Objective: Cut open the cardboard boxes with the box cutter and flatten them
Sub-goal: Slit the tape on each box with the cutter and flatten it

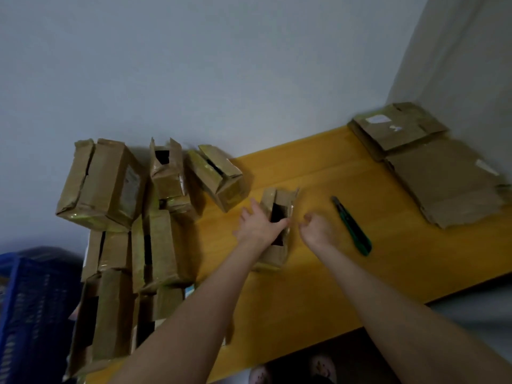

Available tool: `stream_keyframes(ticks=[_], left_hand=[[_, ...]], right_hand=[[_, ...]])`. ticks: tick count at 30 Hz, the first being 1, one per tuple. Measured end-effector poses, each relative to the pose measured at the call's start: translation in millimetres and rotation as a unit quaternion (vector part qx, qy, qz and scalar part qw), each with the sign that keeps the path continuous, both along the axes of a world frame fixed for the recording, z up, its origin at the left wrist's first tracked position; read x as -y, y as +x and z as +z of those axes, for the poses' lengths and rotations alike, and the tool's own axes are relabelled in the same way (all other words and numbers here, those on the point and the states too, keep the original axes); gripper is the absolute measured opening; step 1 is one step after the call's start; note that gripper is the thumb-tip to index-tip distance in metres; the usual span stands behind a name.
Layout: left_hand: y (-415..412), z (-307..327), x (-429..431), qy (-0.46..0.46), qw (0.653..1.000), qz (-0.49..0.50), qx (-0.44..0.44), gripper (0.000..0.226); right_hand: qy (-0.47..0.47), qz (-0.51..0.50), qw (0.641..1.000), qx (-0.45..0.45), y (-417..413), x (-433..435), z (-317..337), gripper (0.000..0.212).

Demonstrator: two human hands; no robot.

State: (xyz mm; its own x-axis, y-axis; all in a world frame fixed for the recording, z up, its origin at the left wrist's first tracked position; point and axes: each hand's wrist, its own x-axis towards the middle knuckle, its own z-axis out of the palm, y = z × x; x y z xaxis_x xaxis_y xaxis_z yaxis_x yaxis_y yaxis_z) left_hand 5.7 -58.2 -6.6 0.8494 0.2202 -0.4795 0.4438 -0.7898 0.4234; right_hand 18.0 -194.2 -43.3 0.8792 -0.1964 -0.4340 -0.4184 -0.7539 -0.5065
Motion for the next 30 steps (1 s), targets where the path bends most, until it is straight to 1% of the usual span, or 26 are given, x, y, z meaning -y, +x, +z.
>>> stream_keyframes(ticks=[2, 5, 7, 8, 10, 12, 14, 16, 18, 20, 21, 23, 25, 27, 28, 29, 30], left_hand=[[3.2, -7.3, 6.9, 0.018, 1.000, 0.008, -0.007, 0.099], [1.9, -15.8, 8.8, 0.095, 0.994, -0.026, 0.037, 0.071], [0.5, -18.4, 9.8, 0.073, 0.996, 0.000, 0.053, 0.062], [0.0, -18.3, 10.0, 0.054, 0.997, 0.025, 0.053, 0.063], [0.4, -15.1, 10.6, 0.034, 0.996, 0.063, 0.054, 0.073], [1.4, -8.7, 13.3, 0.038, 0.996, 0.058, 0.057, 0.084], [2.4, -4.6, 17.8, 0.066, 0.997, 0.025, 0.043, 0.095], [1.4, -8.6, 18.7, 0.095, 0.995, 0.006, 0.013, 0.101], [-3.3, -15.2, 15.4, 0.098, 0.995, 0.025, -0.015, 0.097], [-9.0, -17.9, 8.5, 0.084, 0.995, 0.055, -0.025, 0.095], [-11.9, -17.9, 4.7, 0.077, 0.995, 0.062, -0.027, 0.095], [-17.1, -15.9, -3.0, 0.063, 0.995, 0.075, -0.029, 0.092], [-21.0, -14.4, -12.1, 0.051, 0.995, 0.086, -0.025, 0.084], [-26.2, -11.9, -22.7, 0.002, 0.994, 0.105, -0.009, 0.076], [-29.0, -10.4, -29.2, -0.050, 0.990, 0.130, 0.008, 0.071], [-33.1, -6.9, -34.9, -0.117, 0.979, 0.167, 0.021, 0.065], [-37.8, -2.1, -40.9, -0.186, 0.960, 0.207, 0.031, 0.058]], right_hand=[[-0.072, 0.031, 0.997, -0.018, 0.9, 26.6, -12.8, 0.046], [-0.143, 0.063, 0.987, -0.033, 1.7, 60.5, -30.9, 0.054], [-0.176, 0.077, 0.980, -0.049, 3.3, 76.9, -43.6, 0.057], [-0.187, 0.083, 0.977, -0.061, 3.9, 82.6, -48.5, 0.057], [-0.198, 0.092, 0.972, -0.082, 4.1, 89.7, -55.7, 0.053], [-0.211, 0.100, 0.970, -0.061, 2.5, 93.4, -61.3, 0.045], [-0.203, 0.103, 0.973, -0.032, -0.1, 92.1, -62.9, 0.038], [-0.176, 0.104, 0.979, -0.024, -2.5, 84.3, -61.2, 0.037], [-0.156, 0.106, 0.981, -0.035, -6.4, 73.8, -58.9, 0.048], [-0.138, 0.103, 0.983, -0.054, -11.3, 63.7, -56.8, 0.061], [-0.122, 0.096, 0.985, -0.069, -14.0, 58.5, -56.0, 0.063], [-0.068, 0.065, 0.991, -0.093, -18.8, 46.6, -55.1, 0.056], [0.034, 0.002, 0.991, -0.129, -21.6, 33.0, -53.1, 0.046], [0.158, -0.080, 0.974, -0.142, -24.3, 22.4, -49.1, 0.042], [0.206, -0.112, 0.963, -0.134, -24.0, 19.1, -44.0, 0.040], [0.241, -0.138, 0.952, -0.125, -23.2, 16.8, -37.2, 0.038], [0.276, -0.160, 0.941, -0.115, -21.8, 14.8, -28.3, 0.036]])
